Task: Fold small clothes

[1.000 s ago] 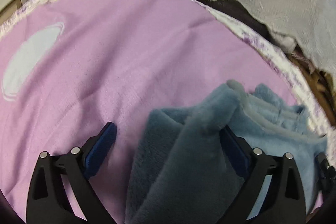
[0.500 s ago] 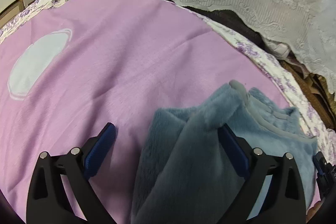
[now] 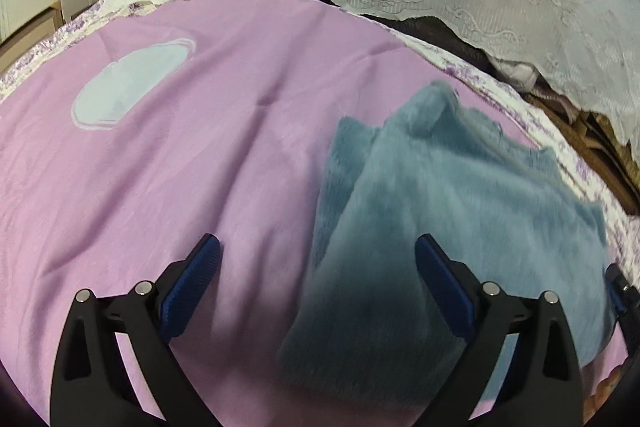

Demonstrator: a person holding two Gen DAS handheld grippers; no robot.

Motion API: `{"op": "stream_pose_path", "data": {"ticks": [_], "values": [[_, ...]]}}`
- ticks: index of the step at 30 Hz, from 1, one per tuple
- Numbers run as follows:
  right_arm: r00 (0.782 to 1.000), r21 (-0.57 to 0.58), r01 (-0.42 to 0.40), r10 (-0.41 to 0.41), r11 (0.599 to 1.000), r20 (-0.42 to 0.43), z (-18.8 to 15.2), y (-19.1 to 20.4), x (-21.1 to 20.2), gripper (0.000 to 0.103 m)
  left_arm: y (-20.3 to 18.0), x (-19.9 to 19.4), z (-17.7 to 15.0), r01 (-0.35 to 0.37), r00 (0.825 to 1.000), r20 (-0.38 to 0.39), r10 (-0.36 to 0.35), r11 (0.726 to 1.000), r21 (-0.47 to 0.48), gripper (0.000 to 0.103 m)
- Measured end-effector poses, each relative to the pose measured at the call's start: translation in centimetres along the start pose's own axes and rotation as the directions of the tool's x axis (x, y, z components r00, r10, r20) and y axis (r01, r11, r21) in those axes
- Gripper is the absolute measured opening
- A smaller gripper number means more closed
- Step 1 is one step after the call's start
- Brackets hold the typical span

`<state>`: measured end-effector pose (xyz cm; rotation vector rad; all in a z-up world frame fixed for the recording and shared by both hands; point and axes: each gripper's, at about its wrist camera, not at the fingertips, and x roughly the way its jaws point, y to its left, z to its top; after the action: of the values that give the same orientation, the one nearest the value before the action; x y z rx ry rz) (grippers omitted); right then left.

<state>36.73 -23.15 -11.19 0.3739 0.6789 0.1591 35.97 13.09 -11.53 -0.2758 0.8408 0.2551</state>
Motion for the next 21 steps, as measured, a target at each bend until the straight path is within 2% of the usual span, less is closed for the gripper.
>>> {"op": "stream_pose_path", "data": {"ticks": [5,10,16,21], "values": [[0.999,-0.075,0.046,-0.045,0.996,0.018,-1.2,0.9,-0.7,0.036,-0.1,-1.1,-1.4,-0.030,0.999,0.036,0.029,0.999,0.028,0.096],[0.987,-0.241,0.162,-0.161,0.957,0.025,-2.9,3.1,0.7,0.044,-1.1,-1.5,-1.6,-0.059,0.996,0.073,0.053,0.995,0.075,0.096],[0.989,-0.206,0.146,-0.135,0.968,0.066,-2.6,2.9,-0.6,0.045,-1.8,-2.1,-1.6,-0.069,0.992,0.112,0.057,0.992,0.105,0.096],[0.992,-0.223,0.085,-0.060,0.971,0.114,-2.7,4.7,-2.2,0.047,-2.4,-3.1,-1.7,-0.067,0.986,0.160,0.048,0.991,0.118,0.096]]}}
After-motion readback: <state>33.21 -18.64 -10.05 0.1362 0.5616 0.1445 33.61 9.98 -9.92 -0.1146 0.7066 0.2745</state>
